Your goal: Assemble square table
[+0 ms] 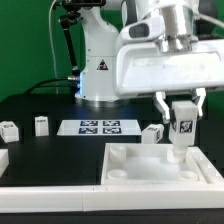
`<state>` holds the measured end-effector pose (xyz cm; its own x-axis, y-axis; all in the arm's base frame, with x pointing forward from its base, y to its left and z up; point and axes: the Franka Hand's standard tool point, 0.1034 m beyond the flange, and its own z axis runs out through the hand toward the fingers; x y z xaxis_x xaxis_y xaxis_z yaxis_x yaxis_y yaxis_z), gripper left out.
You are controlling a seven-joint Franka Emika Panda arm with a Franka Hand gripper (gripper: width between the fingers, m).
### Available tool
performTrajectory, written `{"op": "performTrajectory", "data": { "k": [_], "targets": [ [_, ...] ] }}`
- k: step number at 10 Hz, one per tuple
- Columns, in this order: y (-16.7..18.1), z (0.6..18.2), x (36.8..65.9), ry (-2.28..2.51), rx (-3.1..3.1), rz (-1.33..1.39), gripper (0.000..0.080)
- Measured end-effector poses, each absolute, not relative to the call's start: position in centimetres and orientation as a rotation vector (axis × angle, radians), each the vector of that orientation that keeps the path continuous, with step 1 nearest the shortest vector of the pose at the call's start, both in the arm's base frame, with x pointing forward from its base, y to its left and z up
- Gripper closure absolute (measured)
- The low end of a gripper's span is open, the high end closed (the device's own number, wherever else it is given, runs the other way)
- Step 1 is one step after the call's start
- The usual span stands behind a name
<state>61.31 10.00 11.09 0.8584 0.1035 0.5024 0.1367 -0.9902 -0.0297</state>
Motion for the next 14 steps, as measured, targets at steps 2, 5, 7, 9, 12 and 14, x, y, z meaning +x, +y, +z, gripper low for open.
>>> {"op": "performTrajectory", "data": {
  "k": [2, 5, 7, 9, 12, 14],
  "targets": [
    [10.7, 10.2, 60.9, -0.204, -2.967, -0.776, 0.0509],
    [11.0, 9.7, 61.3, -0.209, -2.967, -0.772, 0.0509],
    [11.2, 9.2, 62.2, -0.218, -2.964, -0.778, 0.0509],
    [11.4, 9.0, 62.6, -0.217, -2.961, -0.786, 0.0509],
    [11.5, 8.0, 62.4, -0.222, -2.963, -0.784, 0.0509],
    [11.4, 7.5, 62.0, -0.223, -2.965, -0.784, 0.0509]
  ]
}}
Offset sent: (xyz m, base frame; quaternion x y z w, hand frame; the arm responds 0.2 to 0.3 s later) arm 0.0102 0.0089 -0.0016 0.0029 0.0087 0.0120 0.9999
